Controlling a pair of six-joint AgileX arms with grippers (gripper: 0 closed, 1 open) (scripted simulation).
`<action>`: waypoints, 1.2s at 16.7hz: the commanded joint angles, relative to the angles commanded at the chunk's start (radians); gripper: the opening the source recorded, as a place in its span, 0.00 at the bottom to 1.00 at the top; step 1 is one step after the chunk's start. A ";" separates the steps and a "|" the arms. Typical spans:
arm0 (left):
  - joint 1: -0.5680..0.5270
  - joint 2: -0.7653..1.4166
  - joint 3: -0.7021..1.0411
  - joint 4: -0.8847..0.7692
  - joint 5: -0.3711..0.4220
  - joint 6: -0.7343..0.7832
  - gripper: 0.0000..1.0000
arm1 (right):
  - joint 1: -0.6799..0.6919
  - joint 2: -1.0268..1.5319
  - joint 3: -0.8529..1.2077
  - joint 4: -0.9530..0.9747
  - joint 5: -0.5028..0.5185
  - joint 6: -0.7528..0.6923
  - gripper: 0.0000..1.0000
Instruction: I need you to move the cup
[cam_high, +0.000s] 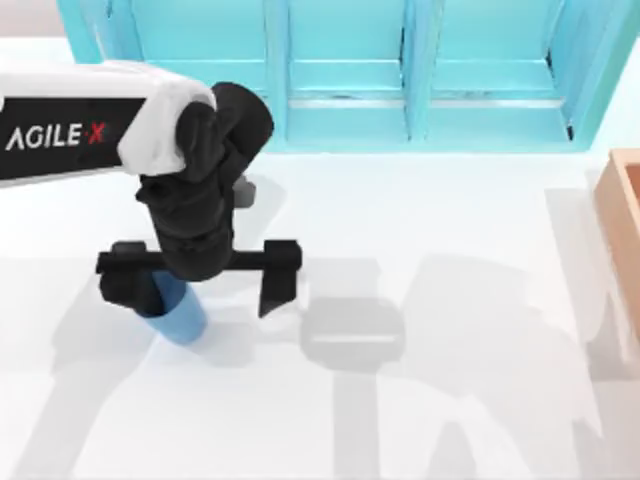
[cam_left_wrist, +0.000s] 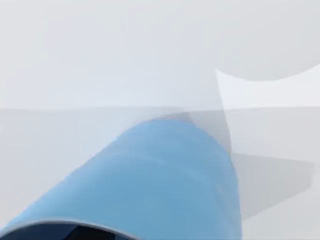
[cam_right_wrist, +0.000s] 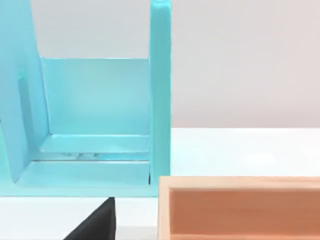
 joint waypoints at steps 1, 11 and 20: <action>0.000 0.000 0.000 0.000 0.000 0.000 1.00 | 0.000 0.000 0.000 0.000 0.000 0.000 1.00; 0.000 0.000 0.000 0.000 0.000 0.000 0.25 | 0.000 0.000 0.000 0.000 0.000 0.000 1.00; 0.000 0.000 0.000 0.000 0.000 0.000 0.00 | 0.000 0.000 0.000 0.000 0.000 0.000 1.00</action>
